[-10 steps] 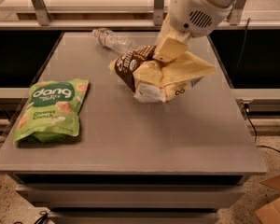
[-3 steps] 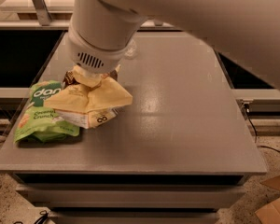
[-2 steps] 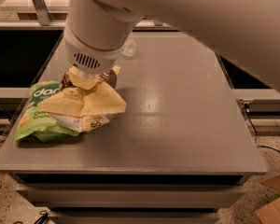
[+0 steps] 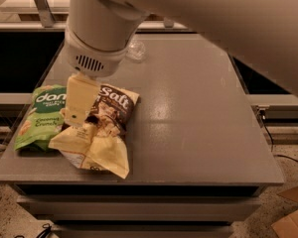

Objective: Move brown chip bag near green rice chip bag

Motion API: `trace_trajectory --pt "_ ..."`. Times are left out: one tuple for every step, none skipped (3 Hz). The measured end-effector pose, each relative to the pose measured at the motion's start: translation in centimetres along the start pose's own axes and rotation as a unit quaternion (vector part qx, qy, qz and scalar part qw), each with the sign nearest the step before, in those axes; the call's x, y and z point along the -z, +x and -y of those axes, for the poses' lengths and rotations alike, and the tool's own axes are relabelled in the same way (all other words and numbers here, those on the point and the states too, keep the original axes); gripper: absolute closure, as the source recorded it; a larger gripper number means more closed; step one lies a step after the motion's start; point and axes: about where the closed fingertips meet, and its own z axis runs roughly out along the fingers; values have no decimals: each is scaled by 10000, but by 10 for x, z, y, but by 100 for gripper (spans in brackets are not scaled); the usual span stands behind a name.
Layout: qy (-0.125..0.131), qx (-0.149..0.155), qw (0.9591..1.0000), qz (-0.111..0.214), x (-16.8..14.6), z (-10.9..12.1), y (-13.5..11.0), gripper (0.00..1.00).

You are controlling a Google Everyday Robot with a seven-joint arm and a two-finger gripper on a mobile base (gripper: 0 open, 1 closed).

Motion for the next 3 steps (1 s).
trace_trajectory --pt "-220 53 9997 27 -5 1 0 0" --pt "-459 132 9988 64 -9 1 0 0" --pt "-625 195 9978 102 -14 0 1 0"
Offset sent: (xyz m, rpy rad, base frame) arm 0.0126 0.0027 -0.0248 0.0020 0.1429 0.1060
